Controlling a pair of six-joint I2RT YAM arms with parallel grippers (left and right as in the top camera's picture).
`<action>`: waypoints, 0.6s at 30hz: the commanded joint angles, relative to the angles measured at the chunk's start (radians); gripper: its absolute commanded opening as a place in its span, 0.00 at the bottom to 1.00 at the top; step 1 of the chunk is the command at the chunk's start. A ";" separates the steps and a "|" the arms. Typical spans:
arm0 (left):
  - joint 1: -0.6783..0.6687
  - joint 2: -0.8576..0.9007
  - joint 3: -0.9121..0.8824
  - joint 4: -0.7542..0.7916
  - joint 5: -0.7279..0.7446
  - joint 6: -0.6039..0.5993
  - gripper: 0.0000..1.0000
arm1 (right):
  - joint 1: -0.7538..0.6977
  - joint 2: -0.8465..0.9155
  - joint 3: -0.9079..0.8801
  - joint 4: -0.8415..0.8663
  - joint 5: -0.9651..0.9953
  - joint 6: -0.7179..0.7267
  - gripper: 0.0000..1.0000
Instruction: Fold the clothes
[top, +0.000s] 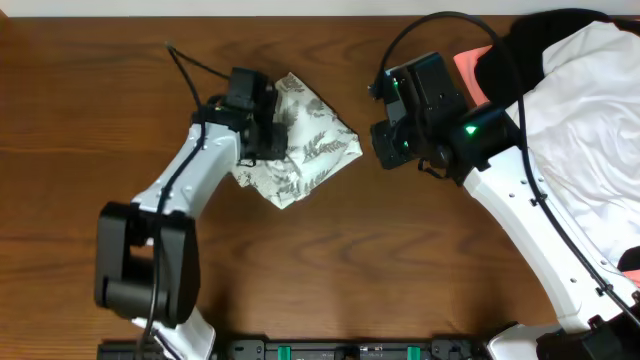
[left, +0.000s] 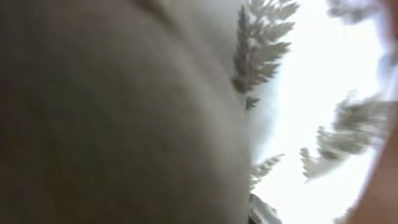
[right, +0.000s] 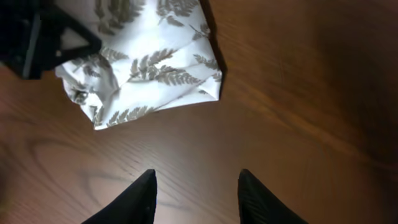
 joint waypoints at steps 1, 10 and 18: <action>0.016 0.045 0.000 -0.029 -0.032 -0.009 0.06 | -0.008 0.000 0.013 -0.004 0.004 0.005 0.41; 0.041 0.052 0.000 -0.159 -0.032 -0.008 0.15 | -0.008 0.000 0.013 -0.004 0.019 0.005 0.40; 0.041 0.052 0.000 -0.192 -0.040 -0.008 0.78 | -0.009 0.000 0.013 -0.008 0.020 0.005 0.40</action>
